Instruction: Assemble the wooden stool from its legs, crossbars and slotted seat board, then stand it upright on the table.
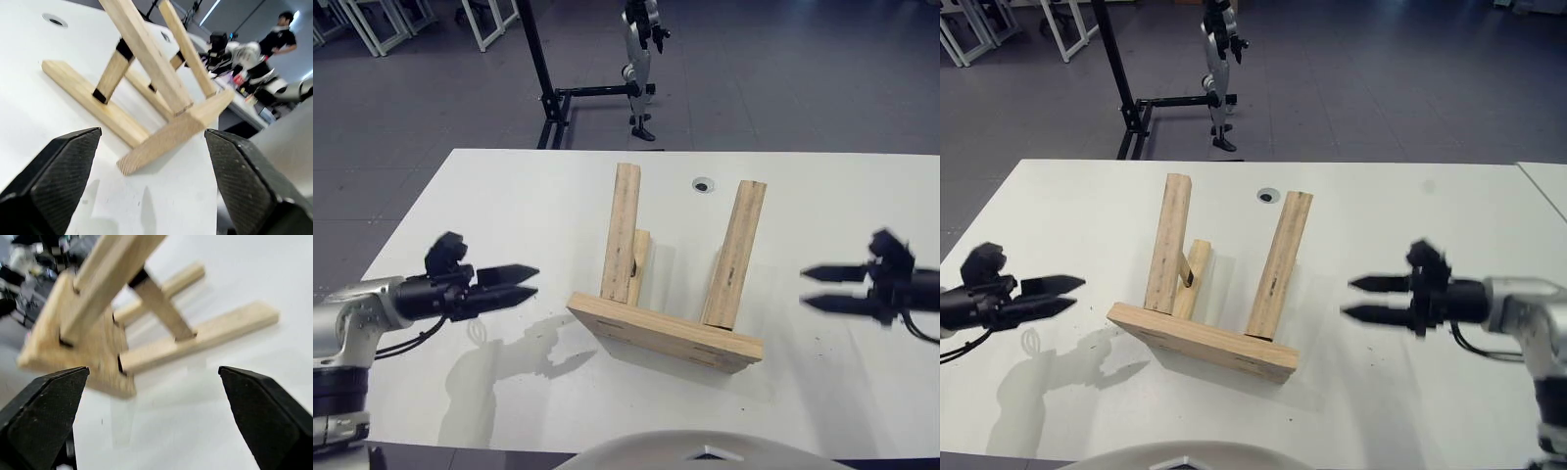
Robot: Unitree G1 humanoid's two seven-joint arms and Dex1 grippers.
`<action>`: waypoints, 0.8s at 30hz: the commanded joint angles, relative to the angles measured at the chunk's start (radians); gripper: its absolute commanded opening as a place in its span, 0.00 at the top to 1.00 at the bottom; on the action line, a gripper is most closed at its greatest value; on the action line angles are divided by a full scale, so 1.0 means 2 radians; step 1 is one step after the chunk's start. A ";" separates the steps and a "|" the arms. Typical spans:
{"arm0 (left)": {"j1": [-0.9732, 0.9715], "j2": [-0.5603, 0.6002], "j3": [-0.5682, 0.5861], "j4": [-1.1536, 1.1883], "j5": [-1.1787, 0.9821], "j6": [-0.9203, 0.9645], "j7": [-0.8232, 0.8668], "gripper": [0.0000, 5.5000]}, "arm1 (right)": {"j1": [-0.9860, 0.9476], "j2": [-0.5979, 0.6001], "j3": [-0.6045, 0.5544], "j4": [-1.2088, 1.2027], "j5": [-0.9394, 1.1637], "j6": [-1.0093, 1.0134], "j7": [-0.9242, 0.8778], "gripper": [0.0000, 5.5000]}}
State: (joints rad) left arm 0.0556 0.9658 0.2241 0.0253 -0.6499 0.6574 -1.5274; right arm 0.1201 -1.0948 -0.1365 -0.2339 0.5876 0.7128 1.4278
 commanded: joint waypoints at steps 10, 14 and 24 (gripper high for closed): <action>-0.027 -0.069 -0.094 -0.046 0.085 -0.129 0.065 0.29 | 0.031 0.037 0.093 -0.164 -0.063 -0.070 -0.084 0.11; -0.029 -0.072 -0.102 -0.053 0.076 -0.124 0.065 0.29 | -0.006 0.089 0.140 -0.161 -0.095 -0.080 -0.147 0.11; -0.037 -0.091 -0.121 -0.071 0.057 -0.090 0.080 0.53 | -0.047 0.130 0.168 -0.149 -0.089 -0.036 -0.193 0.32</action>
State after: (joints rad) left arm -0.0098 0.7905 -0.0074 -0.1038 -0.5354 0.4714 -1.3838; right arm 0.0520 -0.8349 0.2155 -0.5371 0.3912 0.6100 1.0515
